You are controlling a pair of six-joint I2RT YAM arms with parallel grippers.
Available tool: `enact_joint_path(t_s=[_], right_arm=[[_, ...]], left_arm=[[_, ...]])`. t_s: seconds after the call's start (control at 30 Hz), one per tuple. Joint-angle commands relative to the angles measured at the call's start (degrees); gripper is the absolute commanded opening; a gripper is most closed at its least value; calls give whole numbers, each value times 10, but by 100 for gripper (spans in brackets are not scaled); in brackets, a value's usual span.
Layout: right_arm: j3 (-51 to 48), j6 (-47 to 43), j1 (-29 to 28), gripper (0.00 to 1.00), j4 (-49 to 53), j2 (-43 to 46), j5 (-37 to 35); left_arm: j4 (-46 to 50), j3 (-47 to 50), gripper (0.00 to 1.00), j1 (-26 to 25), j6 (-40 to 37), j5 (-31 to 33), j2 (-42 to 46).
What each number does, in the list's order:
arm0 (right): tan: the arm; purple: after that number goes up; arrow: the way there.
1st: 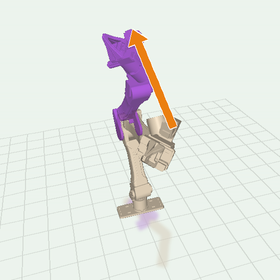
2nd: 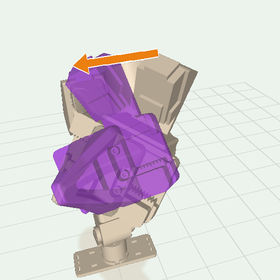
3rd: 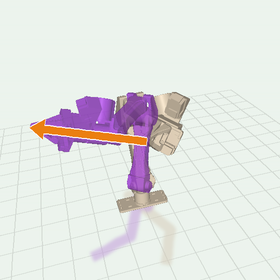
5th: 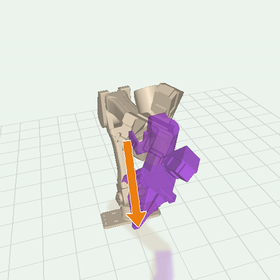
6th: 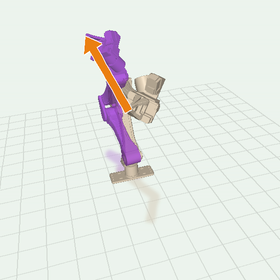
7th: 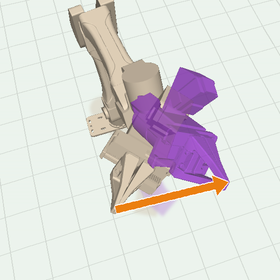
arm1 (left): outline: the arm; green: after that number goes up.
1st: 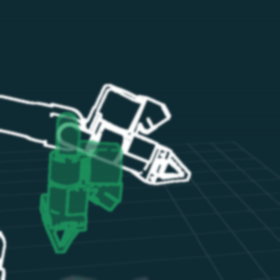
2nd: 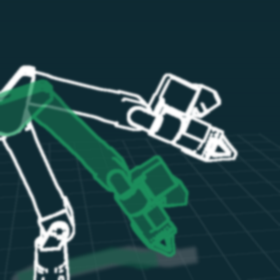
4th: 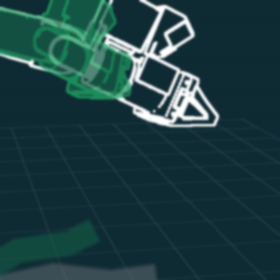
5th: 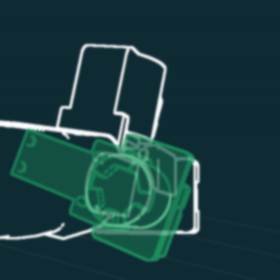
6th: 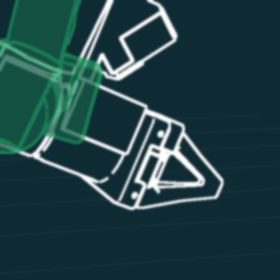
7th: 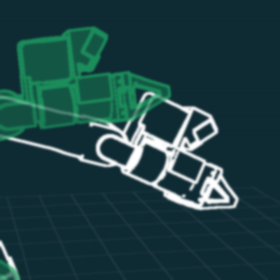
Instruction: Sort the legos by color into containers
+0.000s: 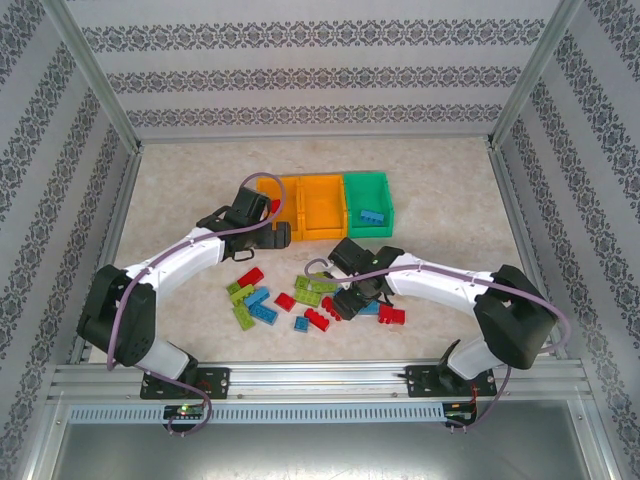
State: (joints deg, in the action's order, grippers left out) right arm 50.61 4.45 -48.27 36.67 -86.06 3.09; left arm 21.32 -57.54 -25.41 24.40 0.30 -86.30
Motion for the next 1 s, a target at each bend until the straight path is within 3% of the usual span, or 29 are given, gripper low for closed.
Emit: enact_joint_path(t_s=[0.0, 0.3, 0.63, 0.8, 0.97], right_arm=[[16, -8, -8, 60, 17, -10, -6], [24, -5, -9, 46, 26, -24, -12], [11, 20, 0, 32, -10, 58, -17], [11, 38, 33, 32, -27, 112, -33], [6, 100, 104, 30, -77, 155, -85]], left_arm=[[-12, 10, 100, -3, 0, 11, 15], [-11, 15, 99, -3, -1, 16, 18], [-13, 19, 99, -3, 2, 15, 18], [-11, 27, 99, -3, 2, 22, 28], [-12, 39, 99, -3, 3, 26, 37]])
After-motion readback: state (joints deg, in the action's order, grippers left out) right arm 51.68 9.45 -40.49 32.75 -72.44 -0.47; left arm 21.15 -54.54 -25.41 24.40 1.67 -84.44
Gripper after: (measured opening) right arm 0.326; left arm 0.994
